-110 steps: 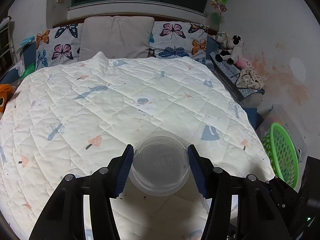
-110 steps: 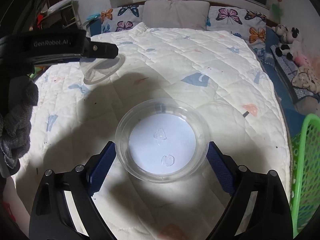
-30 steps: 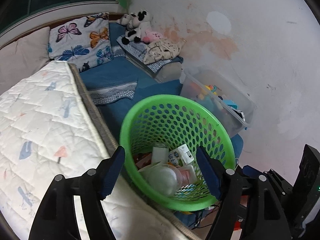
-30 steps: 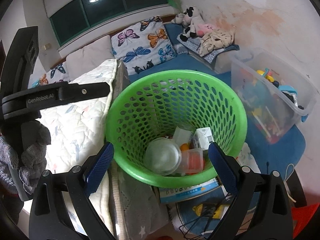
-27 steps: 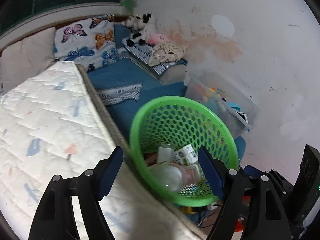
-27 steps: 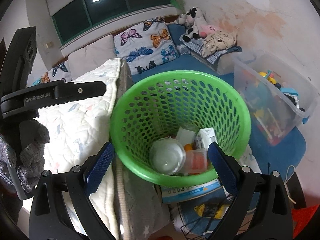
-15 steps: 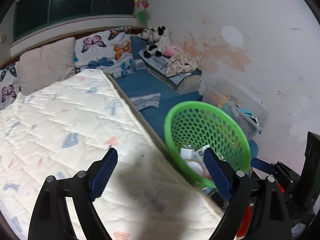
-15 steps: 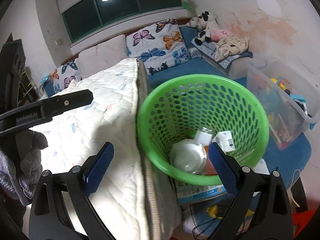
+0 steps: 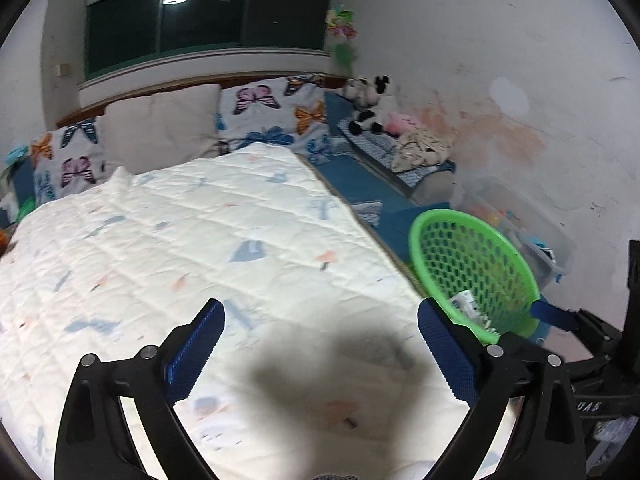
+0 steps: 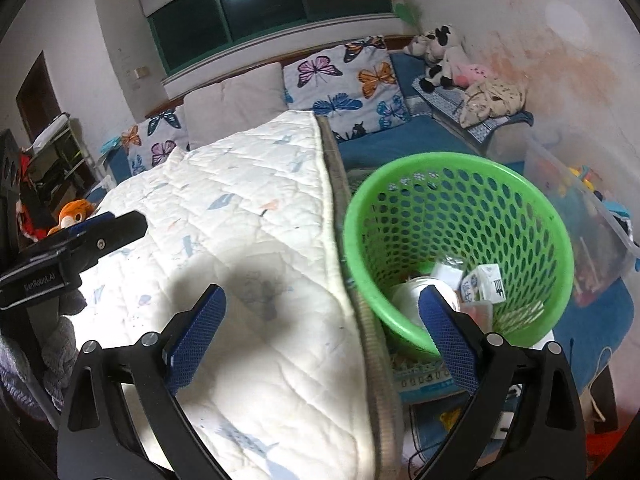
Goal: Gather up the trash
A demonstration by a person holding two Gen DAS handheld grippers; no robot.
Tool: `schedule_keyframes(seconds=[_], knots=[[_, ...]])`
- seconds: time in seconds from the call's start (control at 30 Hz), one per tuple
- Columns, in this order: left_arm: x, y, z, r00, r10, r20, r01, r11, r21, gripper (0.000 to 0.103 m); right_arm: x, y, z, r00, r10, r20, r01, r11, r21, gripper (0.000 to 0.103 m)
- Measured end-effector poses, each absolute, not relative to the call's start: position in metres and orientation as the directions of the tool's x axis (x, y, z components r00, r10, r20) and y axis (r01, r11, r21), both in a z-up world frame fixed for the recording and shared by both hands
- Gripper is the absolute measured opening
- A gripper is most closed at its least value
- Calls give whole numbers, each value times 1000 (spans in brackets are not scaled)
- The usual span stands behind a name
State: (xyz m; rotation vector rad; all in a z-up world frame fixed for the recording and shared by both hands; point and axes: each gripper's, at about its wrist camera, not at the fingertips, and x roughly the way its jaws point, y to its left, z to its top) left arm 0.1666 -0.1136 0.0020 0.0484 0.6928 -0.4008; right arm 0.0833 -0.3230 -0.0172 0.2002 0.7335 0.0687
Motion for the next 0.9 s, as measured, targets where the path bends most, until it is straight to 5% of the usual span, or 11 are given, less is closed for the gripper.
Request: schedule_keyframes(seconds=[0.9], knots=[[115, -17, -7, 778, -151, -609, 152, 987, -51, 95, 80, -256, -15, 733, 190, -653, -118, 981, 152, 98]])
